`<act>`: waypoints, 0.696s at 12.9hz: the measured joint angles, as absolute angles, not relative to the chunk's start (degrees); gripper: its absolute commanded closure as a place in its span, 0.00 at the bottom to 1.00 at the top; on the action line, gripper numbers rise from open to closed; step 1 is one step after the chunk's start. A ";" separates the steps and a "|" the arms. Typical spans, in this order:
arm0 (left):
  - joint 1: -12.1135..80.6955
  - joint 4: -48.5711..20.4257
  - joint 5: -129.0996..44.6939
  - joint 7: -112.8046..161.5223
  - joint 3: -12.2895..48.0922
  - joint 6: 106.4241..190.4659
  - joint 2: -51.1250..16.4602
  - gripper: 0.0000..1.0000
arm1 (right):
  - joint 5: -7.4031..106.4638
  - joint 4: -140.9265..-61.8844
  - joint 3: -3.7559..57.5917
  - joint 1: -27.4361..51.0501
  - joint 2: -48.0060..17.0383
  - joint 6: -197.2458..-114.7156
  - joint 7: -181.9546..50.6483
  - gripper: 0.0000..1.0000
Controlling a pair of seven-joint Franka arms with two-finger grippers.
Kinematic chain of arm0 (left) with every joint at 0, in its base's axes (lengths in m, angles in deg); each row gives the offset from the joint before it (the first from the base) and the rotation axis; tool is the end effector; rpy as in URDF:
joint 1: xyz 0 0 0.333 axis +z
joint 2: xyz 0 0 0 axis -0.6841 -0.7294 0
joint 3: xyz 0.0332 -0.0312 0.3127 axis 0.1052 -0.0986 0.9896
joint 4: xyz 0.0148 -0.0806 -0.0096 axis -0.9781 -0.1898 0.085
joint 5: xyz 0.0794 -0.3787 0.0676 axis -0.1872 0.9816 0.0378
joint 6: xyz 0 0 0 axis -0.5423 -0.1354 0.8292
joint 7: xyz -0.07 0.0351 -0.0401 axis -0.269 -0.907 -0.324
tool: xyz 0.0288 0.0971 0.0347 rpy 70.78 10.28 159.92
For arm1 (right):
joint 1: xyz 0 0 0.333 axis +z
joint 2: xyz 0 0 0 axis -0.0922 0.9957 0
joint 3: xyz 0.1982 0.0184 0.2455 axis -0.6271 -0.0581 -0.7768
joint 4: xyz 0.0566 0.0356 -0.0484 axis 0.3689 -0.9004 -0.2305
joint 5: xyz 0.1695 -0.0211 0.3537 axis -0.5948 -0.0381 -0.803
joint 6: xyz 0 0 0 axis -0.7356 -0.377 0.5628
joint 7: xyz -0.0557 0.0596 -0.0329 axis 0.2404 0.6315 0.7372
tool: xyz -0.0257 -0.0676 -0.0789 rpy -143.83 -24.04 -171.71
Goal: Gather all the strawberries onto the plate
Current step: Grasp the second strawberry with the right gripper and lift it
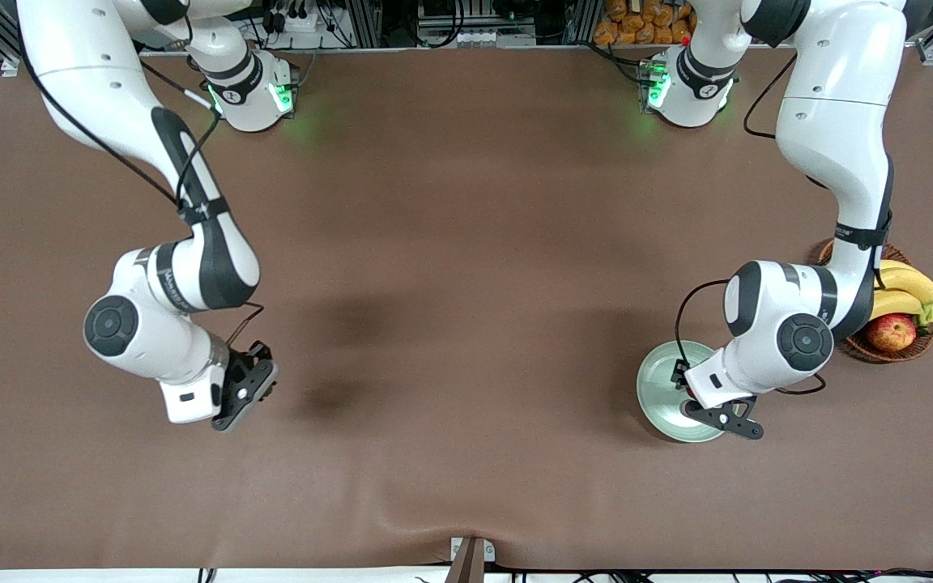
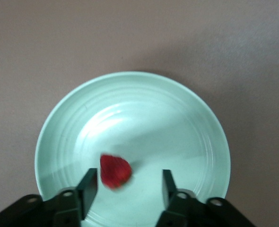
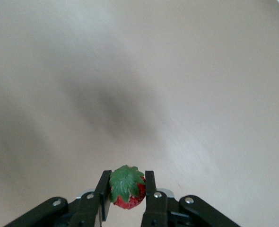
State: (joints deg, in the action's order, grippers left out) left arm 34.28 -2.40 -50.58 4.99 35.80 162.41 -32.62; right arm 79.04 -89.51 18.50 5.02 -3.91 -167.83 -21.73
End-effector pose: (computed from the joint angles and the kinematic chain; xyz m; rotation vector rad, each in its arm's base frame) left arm 0.7030 -0.1137 0.2378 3.0745 -0.5880 0.0577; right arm 0.6975 0.1626 0.3127 -2.6613 -1.4566 -0.1951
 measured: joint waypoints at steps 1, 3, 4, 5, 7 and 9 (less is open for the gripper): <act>34.35 -2.06 -50.57 4.99 35.80 162.41 -32.45 0.00 | 78.94 -89.36 16.57 5.05 -4.36 -167.72 -21.61 0.96; 34.46 -1.64 -50.57 4.99 35.81 162.41 -32.17 0.00 | 77.71 -89.28 12.85 5.09 -4.39 -167.73 -21.56 0.95; 34.47 -1.59 -50.57 4.98 35.82 162.41 -32.07 0.00 | 76.02 -89.28 11.22 5.15 -4.37 -167.78 -21.48 0.93; 34.54 -1.58 -50.57 4.98 35.82 162.40 -31.99 0.00 | 74.14 -89.29 9.91 5.27 -4.35 -167.83 -21.33 0.93; 35.06 -1.54 -50.57 4.99 35.79 162.20 -31.49 0.00 | 71.69 -89.31 7.63 5.62 -4.25 -169.03 -20.96 0.92; 35.30 -1.53 -50.25 5.02 35.67 161.41 -30.47 0.00 | 71.36 -89.37 6.07 7.12 -3.94 -174.08 -20.93 0.92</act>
State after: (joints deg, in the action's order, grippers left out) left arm 35.30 -1.53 -50.25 5.02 35.67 161.41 -30.47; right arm 71.36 -89.37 6.07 7.12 -3.94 -174.08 -20.93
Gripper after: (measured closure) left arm 0.000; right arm 0.678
